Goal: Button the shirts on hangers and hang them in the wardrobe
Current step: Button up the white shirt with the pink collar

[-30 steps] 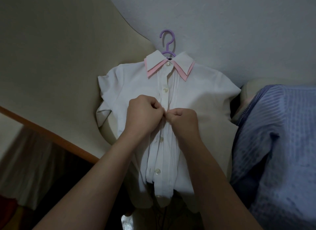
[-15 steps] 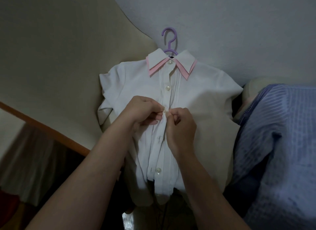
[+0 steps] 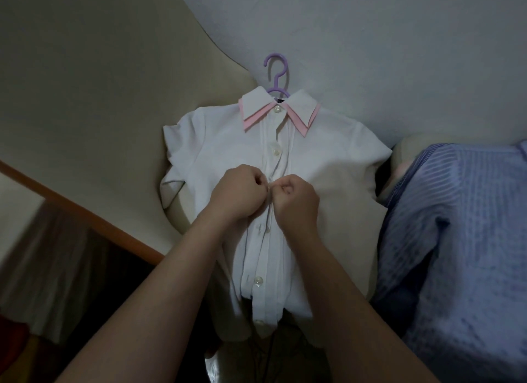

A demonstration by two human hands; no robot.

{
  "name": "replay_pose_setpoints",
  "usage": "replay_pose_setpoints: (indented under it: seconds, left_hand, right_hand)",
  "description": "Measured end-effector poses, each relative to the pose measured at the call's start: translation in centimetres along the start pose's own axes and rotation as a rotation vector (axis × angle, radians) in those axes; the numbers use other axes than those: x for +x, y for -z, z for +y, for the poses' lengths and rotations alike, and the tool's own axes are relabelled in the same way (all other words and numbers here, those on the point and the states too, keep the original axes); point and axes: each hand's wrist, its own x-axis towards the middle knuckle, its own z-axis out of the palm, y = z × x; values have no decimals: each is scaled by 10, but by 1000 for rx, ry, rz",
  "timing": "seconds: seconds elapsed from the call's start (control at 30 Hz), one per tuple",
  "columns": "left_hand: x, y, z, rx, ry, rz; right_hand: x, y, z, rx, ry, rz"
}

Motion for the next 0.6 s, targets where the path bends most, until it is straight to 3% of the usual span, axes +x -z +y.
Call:
replay_pose_setpoints:
  seconds: [0.17, 0.3, 0.5, 0.6]
  left_hand:
    - [-6, -1, -3, -34, -58, 25]
    - [-14, 3, -3, -16, -69, 18]
    - [-50, 19, -6, -20, -146, 166]
    - [-77, 16, -13, 0, -124, 87]
  right_hand:
    - [13, 7, -13, -78, -157, -94]
    - [14, 11, -15, -212, -183, -132]
    - [-21, 26, -12, -86, -71, -49]
    - [-50, 36, 2, -138, 38, -134]
